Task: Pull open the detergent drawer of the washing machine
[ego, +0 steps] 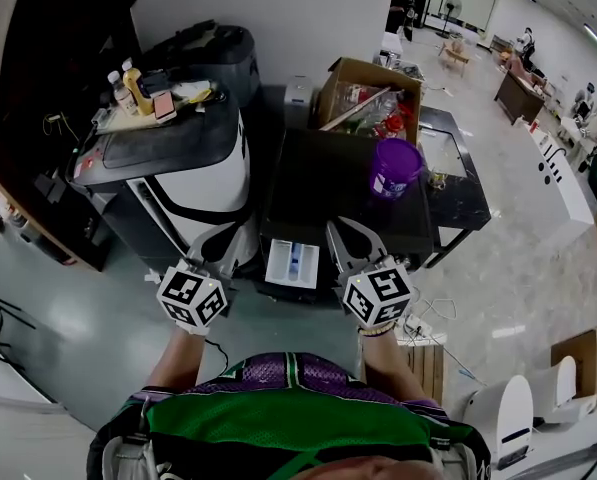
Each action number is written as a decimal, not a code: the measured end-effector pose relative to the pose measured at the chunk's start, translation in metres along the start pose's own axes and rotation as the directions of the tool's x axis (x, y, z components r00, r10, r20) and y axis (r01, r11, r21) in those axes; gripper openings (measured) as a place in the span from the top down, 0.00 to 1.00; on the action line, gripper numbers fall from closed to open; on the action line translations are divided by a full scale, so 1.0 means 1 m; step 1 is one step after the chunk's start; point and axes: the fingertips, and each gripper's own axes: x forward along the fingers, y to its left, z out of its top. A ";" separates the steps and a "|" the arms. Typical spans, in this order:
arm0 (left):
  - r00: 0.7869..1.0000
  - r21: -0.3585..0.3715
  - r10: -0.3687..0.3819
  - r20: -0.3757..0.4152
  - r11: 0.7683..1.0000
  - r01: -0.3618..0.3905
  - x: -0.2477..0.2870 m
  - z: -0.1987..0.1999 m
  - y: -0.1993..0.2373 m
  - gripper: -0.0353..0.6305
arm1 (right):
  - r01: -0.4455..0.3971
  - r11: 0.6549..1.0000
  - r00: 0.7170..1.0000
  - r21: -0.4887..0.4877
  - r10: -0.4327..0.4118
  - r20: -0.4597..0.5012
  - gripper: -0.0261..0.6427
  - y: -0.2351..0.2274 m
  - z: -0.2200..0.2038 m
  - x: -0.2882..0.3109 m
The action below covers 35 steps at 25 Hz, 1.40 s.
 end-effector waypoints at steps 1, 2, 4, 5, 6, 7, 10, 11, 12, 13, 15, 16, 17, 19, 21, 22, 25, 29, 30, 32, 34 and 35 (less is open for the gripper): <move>1.000 -0.001 0.002 0.000 1.000 -0.002 0.000 0.000 0.001 0.92 | 0.002 1.000 1.000 -0.004 -0.002 0.005 0.95 0.000 0.001 0.001; 1.000 -0.002 0.004 0.000 1.000 -0.004 0.001 -0.001 0.002 0.92 | 0.005 1.000 1.000 -0.009 -0.005 0.009 0.95 -0.001 0.002 0.001; 1.000 -0.004 0.007 0.001 1.000 -0.007 0.002 -0.001 0.003 0.92 | 0.019 1.000 1.000 -0.019 -0.019 0.016 0.96 -0.003 0.004 0.001; 1.000 -0.003 0.008 0.001 1.000 -0.008 0.002 -0.001 0.003 0.92 | 0.026 0.999 0.999 -0.025 -0.026 0.019 0.96 -0.005 0.005 0.001; 1.000 -0.003 0.009 0.002 1.000 -0.009 0.002 -0.001 0.002 0.92 | 0.032 0.999 0.999 -0.032 -0.031 0.021 0.96 -0.006 0.005 0.001; 1.000 -0.004 0.010 0.002 1.000 -0.010 0.003 -0.001 0.003 0.92 | 0.036 0.999 0.999 -0.039 -0.035 0.023 0.96 -0.006 0.005 0.001; 1.000 -0.022 0.002 0.002 1.000 -0.002 0.003 -0.002 0.003 0.92 | 0.039 0.998 0.999 -0.056 -0.037 0.026 0.96 -0.006 0.005 0.002; 1.000 -0.035 -0.003 0.005 0.999 0.003 0.003 -0.001 0.003 0.92 | 0.036 0.998 0.999 -0.058 -0.035 0.026 0.96 -0.005 0.006 0.003; 1.000 -0.047 -0.006 0.008 0.999 0.007 0.003 0.000 0.003 0.92 | 0.033 0.998 0.999 -0.059 -0.031 0.026 0.96 -0.004 0.006 0.004; 1.000 -0.052 -0.006 0.011 0.999 0.006 0.003 0.000 0.004 0.92 | 0.030 0.998 0.999 -0.057 -0.028 0.027 0.96 -0.003 0.006 0.005; 1.000 -0.045 0.001 0.011 0.999 0.000 0.002 0.001 0.006 0.92 | 0.025 0.999 0.999 -0.047 -0.023 0.025 0.96 -0.002 0.004 0.007; 1.000 -0.042 0.004 0.010 0.999 -0.003 0.002 0.002 0.007 0.92 | 0.023 0.999 1.000 -0.044 -0.022 0.023 0.96 -0.002 0.004 0.007; 1.000 -0.041 0.005 0.010 0.999 -0.005 0.002 0.002 0.008 0.92 | 0.023 0.999 1.000 -0.044 -0.022 0.019 0.96 -0.002 0.004 0.007; 1.000 -0.042 0.007 0.010 0.999 -0.007 0.002 0.003 0.008 0.92 | 0.024 0.998 1.000 -0.051 -0.023 0.014 0.96 -0.004 0.004 0.007; 1.000 -0.039 0.010 0.009 0.999 -0.009 0.002 0.002 0.008 0.92 | 0.030 0.998 1.000 -0.056 -0.029 0.012 0.96 -0.007 0.004 0.007; 1.000 -0.036 0.012 0.007 0.999 -0.011 0.001 0.001 0.008 0.92 | 0.033 0.998 0.999 -0.054 -0.033 0.012 0.96 -0.010 0.004 0.006; 1.000 -0.019 0.018 0.001 1.000 -0.018 -0.001 -0.001 0.008 0.92 | 0.040 0.998 0.999 -0.042 -0.040 0.015 0.96 -0.013 0.005 0.005; 1.000 -0.024 0.024 0.006 0.999 -0.024 -0.006 -0.001 0.009 0.92 | 0.038 0.998 0.999 -0.046 -0.038 0.011 0.96 -0.011 0.005 0.005; 1.000 -0.025 0.025 0.008 0.999 -0.025 -0.006 -0.001 0.009 0.92 | 0.037 0.998 0.999 -0.046 -0.036 0.011 0.96 -0.010 0.005 0.005; 1.000 -0.025 0.026 0.010 0.999 -0.026 -0.008 0.000 0.009 0.92 | 0.033 0.998 0.999 -0.047 -0.033 0.011 0.96 -0.008 0.005 0.005; 1.000 -0.024 0.028 0.011 0.999 -0.027 -0.009 0.000 0.010 0.92 | 0.028 0.999 1.000 -0.045 -0.028 0.009 0.96 -0.006 0.005 0.006; 1.000 -0.024 0.028 0.011 0.999 -0.028 -0.009 0.000 0.010 0.92 | 0.025 0.999 1.000 -0.044 -0.025 0.009 0.96 -0.005 0.005 0.006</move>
